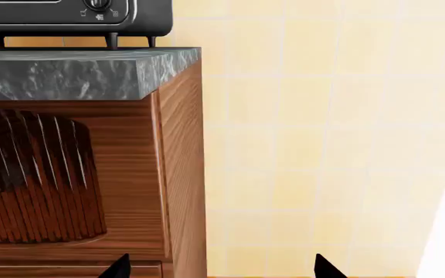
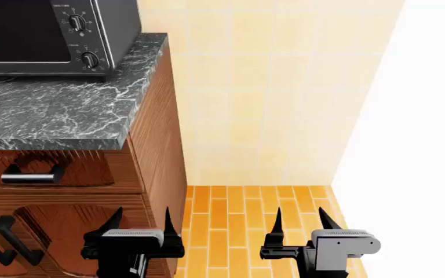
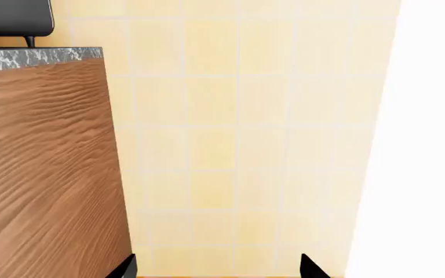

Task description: Pick the zucchini from the counter and place it in the cabinet.

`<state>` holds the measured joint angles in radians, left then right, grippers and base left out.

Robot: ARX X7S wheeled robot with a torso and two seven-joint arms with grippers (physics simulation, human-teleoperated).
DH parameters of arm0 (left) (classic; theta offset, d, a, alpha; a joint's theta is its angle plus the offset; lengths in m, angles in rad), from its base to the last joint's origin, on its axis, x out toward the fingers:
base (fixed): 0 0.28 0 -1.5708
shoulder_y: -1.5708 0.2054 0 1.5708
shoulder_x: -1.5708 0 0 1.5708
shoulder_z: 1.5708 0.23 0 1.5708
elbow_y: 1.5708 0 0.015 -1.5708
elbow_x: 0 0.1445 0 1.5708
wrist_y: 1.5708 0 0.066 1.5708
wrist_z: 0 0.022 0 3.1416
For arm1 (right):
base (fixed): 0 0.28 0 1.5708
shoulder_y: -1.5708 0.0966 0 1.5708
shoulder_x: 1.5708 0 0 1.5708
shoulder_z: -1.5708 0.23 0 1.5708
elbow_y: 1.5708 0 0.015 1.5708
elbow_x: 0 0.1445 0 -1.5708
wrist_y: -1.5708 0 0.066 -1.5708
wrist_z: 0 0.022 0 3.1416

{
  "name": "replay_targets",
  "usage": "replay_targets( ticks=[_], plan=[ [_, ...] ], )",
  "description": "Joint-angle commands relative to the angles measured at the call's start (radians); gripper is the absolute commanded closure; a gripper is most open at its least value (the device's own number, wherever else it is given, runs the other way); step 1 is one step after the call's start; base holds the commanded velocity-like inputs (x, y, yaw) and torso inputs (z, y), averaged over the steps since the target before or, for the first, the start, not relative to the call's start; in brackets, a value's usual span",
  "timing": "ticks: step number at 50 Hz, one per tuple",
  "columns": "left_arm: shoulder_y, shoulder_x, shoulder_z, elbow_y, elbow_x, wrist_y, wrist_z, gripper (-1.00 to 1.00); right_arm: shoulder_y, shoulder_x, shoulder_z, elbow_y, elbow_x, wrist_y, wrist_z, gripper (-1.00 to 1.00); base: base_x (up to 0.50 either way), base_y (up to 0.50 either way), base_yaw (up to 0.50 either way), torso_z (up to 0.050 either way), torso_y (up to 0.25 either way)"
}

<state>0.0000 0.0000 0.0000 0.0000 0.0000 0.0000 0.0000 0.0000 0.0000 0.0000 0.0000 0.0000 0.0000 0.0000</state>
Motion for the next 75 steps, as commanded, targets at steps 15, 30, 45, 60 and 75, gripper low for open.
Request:
replay_targets(
  ticks=[15, 30, 45, 60, 75],
  plan=[
    [-0.577, -0.610, -0.766, 0.932, -0.828, -1.537, -0.613, -1.00, 0.836, 0.897, -0.135, -1.030, 0.822, 0.919, 0.779, -1.00, 0.00, 0.00, 0.00, 0.000, 0.000],
    [-0.525, -1.019, -0.793, 0.790, -2.045, -1.282, -1.138, -1.00, 1.419, 1.072, -0.439, -1.009, 2.125, 0.830, 1.565, -1.00, 0.00, 0.05, 0.00, 0.025, 0.000],
    [-0.547, -1.063, -0.766, 0.801, -2.071, -1.229, -1.155, -1.00, 1.460, 1.113, -0.509, -1.025, 2.083, 0.805, 1.541, -1.00, 0.04, 0.50, 0.00, 0.050, 0.000],
    [-0.562, -1.064, -0.754, 0.796, -2.040, -1.231, -1.128, -1.00, 1.432, 1.127, -0.496, -1.024, 2.037, 0.815, 1.509, -1.00, 0.04, 0.50, 0.00, 0.050, 0.000],
    [-0.568, -1.059, -0.747, 0.810, -2.021, -1.228, -1.115, -1.00, 1.425, 1.125, -0.497, -1.020, 2.016, 0.826, 1.496, -1.00, 0.05, 0.50, 0.00, 0.002, 0.000]
  ],
)
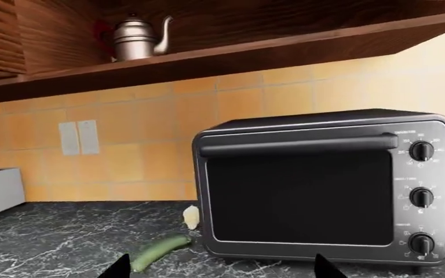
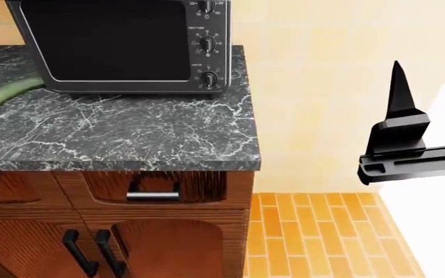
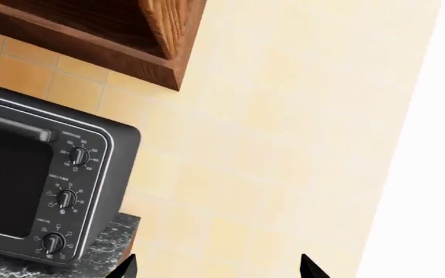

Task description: Pick the zucchini from the counter and place it in the cabinet.

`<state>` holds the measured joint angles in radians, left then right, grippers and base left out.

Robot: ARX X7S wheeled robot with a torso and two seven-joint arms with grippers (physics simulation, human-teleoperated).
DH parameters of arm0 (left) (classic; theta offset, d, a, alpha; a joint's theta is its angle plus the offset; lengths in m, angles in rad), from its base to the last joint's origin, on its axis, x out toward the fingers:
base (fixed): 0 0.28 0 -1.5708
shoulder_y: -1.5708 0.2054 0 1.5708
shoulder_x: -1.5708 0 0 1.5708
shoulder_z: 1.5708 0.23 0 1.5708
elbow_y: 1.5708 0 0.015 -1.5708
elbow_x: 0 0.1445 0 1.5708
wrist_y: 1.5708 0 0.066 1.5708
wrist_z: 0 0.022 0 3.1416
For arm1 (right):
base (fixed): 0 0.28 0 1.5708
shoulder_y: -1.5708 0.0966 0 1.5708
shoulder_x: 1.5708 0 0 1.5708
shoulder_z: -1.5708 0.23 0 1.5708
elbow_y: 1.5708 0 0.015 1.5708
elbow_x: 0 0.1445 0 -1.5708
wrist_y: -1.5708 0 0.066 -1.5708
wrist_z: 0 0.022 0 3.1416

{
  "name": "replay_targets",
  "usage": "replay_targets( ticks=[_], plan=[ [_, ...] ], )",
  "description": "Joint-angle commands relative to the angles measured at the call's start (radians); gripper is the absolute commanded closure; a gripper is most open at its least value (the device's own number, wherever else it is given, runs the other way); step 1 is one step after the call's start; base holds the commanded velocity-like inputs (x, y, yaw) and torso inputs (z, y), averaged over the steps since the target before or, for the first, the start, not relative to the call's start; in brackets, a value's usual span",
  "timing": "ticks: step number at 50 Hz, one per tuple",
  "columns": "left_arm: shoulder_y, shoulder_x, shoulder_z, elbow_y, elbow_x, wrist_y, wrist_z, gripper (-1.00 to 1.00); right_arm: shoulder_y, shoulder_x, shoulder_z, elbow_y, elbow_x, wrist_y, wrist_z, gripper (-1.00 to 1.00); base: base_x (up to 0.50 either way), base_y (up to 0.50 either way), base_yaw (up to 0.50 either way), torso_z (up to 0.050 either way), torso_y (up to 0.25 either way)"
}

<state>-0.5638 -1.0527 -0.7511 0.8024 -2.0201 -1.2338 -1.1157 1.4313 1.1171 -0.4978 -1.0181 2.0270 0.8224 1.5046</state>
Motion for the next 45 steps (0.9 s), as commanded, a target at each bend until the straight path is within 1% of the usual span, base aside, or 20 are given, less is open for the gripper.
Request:
replay_targets(
  ticks=[1, 11, 30, 45],
  plan=[
    [-0.005, -0.009, 0.006, 0.009, -0.002, 0.008, -0.001, -1.00, -0.008, 0.009, 0.002, -0.002, -0.013, 0.004, -0.010, -1.00, 0.05, 0.50, 0.00, 0.000, 0.000],
    [-0.008, -0.012, 0.020, 0.011, 0.009, 0.016, 0.000, -1.00, -0.010, -0.006, -0.005, 0.004, -0.026, 0.015, -0.013, -1.00, 0.04, 0.50, 0.00, 0.000, 0.000],
    [-0.003, -0.028, 0.003, 0.007, 0.000, 0.027, -0.004, -1.00, 0.011, -0.011, -0.014, 0.005, -0.011, 0.019, 0.001, -1.00, 0.05, 0.50, 0.00, 0.000, 0.000],
    [0.004, -0.013, 0.002, 0.008, 0.021, 0.020, 0.010, -1.00, 0.011, -0.008, -0.020, 0.002, -0.011, 0.014, 0.007, -1.00, 0.07, 0.50, 0.00, 0.000, 0.000]
  ],
)
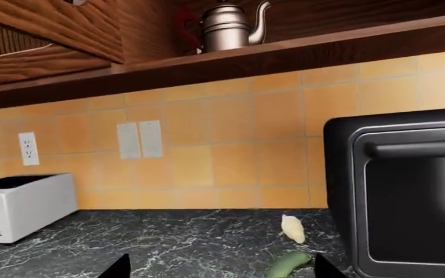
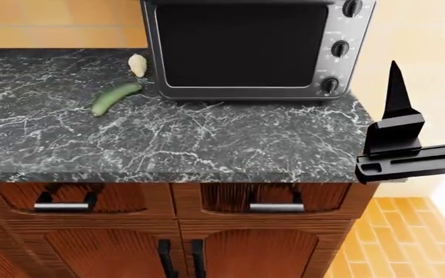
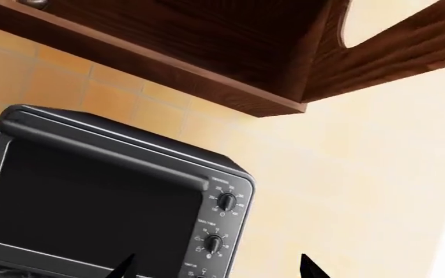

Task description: Pick the zucchini from the counter and place it in the cabinet.

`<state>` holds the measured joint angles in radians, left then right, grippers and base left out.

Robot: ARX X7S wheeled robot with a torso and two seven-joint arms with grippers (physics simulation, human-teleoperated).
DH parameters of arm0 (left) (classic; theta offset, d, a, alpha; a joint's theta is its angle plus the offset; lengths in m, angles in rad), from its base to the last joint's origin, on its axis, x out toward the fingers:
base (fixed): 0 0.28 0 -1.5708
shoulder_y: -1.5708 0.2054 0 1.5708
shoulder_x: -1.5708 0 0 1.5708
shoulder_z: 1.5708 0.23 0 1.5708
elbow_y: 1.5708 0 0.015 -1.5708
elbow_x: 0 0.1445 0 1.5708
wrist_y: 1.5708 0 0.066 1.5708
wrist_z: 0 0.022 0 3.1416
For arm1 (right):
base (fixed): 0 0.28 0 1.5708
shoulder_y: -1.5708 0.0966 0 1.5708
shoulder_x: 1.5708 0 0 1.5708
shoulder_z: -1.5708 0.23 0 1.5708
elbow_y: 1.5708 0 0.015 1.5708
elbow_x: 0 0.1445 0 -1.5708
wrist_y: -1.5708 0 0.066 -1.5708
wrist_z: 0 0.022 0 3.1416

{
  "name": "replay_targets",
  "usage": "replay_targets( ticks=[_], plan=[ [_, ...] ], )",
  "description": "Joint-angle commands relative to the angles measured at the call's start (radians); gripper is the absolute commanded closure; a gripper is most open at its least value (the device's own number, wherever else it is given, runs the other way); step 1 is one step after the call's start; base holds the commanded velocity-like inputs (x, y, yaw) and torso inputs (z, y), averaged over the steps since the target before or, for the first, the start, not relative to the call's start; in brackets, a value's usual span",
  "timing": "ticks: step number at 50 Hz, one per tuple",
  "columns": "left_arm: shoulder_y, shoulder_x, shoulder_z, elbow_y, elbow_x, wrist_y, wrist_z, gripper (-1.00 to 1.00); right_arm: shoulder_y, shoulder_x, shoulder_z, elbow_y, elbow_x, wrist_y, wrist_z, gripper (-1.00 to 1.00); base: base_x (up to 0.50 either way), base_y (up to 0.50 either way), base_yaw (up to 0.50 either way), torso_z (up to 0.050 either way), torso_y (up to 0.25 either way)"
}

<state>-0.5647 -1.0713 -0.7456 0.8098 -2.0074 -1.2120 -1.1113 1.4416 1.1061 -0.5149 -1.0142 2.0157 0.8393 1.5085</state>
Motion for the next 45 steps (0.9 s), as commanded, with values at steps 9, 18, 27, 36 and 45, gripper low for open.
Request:
replay_targets(
  ticks=[9, 18, 27, 36, 45],
  plan=[
    [0.003, 0.003, 0.005, 0.002, 0.012, 0.008, 0.005, -1.00, -0.014, 0.014, 0.006, -0.009, -0.008, -0.010, -0.006, -1.00, 0.08, 0.49, 0.00, 0.000, 0.000],
    [0.000, -0.006, 0.021, 0.003, 0.013, 0.020, 0.000, -1.00, -0.037, 0.026, 0.024, -0.016, -0.023, -0.012, -0.021, -1.00, 0.15, 0.48, 0.00, 0.000, 0.000],
    [0.002, 0.001, 0.018, 0.001, 0.025, 0.017, 0.010, -1.00, -0.023, 0.010, 0.018, -0.008, -0.018, 0.003, -0.012, -1.00, 0.22, 0.45, 0.00, 0.000, 0.000],
    [0.010, 0.014, 0.006, 0.001, 0.039, 0.008, 0.023, -1.00, -0.010, 0.001, 0.010, -0.006, -0.009, 0.008, 0.002, -1.00, 0.24, 0.44, 0.00, 0.000, 0.000],
    [0.008, 0.009, 0.011, 0.003, 0.037, 0.015, 0.024, -1.00, -0.006, 0.012, 0.014, -0.011, 0.000, 0.001, 0.007, -1.00, 0.26, 0.42, 0.00, 0.000, 0.002]
  ],
)
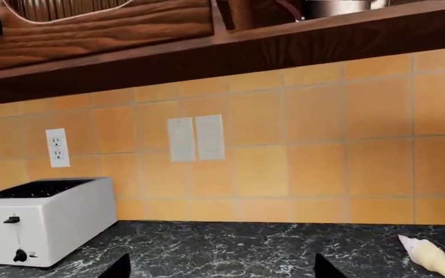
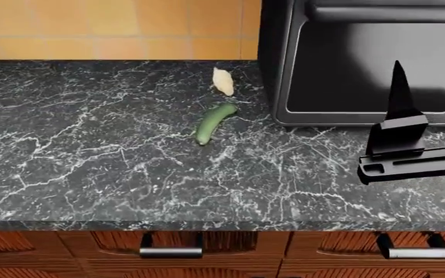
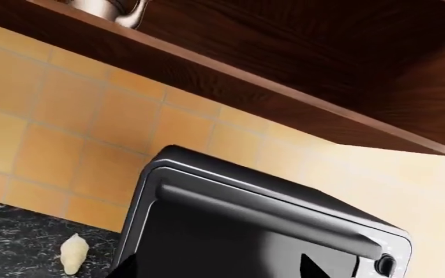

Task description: Pick the zucchini from the counter and place it in the cabinet.

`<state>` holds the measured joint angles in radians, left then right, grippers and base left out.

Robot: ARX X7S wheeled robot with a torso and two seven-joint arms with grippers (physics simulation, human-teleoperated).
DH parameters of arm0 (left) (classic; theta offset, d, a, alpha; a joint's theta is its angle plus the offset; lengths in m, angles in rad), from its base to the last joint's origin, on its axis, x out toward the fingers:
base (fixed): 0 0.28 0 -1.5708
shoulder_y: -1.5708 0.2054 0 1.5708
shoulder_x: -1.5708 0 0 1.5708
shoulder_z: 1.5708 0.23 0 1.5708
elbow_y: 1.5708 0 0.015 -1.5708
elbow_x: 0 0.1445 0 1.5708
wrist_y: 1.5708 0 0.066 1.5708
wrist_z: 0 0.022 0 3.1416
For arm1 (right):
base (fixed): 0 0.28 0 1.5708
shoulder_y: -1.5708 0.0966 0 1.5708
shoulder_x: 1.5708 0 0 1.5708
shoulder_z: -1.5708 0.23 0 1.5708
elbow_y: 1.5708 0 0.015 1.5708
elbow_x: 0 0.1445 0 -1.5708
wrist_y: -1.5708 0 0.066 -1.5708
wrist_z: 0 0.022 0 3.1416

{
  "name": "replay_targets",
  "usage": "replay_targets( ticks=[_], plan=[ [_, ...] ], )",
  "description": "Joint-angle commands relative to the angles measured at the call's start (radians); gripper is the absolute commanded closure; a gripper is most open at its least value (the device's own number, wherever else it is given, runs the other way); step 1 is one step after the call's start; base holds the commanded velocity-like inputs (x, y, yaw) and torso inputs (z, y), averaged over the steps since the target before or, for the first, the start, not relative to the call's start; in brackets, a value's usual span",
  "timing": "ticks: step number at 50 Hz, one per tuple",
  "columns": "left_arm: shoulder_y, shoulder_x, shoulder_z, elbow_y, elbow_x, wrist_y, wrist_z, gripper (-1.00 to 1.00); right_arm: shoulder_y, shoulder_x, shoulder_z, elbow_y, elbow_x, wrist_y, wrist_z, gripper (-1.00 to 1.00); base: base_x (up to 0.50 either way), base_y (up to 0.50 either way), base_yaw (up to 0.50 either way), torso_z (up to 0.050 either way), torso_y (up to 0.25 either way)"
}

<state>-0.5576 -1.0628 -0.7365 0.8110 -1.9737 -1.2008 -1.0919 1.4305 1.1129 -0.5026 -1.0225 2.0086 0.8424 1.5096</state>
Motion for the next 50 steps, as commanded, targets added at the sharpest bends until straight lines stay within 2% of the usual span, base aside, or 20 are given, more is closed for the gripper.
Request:
replay_targets(
  ticks=[1, 16, 50],
  plan=[
    [0.001, 0.000, 0.004, 0.002, 0.005, 0.005, 0.005, -1.00, 0.000, 0.007, 0.004, -0.003, 0.003, -0.003, 0.003, -1.00, 0.27, 0.36, 0.00, 0.000, 0.000],
    [-0.002, 0.001, 0.017, 0.001, 0.021, 0.011, 0.012, -1.00, -0.003, 0.014, 0.010, -0.006, 0.005, 0.000, 0.008, -1.00, 0.26, 0.31, 0.00, 0.000, 0.001],
    [-0.003, 0.001, 0.032, -0.003, 0.043, 0.024, 0.025, -1.00, 0.009, 0.025, 0.000, -0.002, 0.001, -0.001, 0.022, -1.00, 0.18, 0.17, 0.00, 0.000, 0.001]
  ],
)
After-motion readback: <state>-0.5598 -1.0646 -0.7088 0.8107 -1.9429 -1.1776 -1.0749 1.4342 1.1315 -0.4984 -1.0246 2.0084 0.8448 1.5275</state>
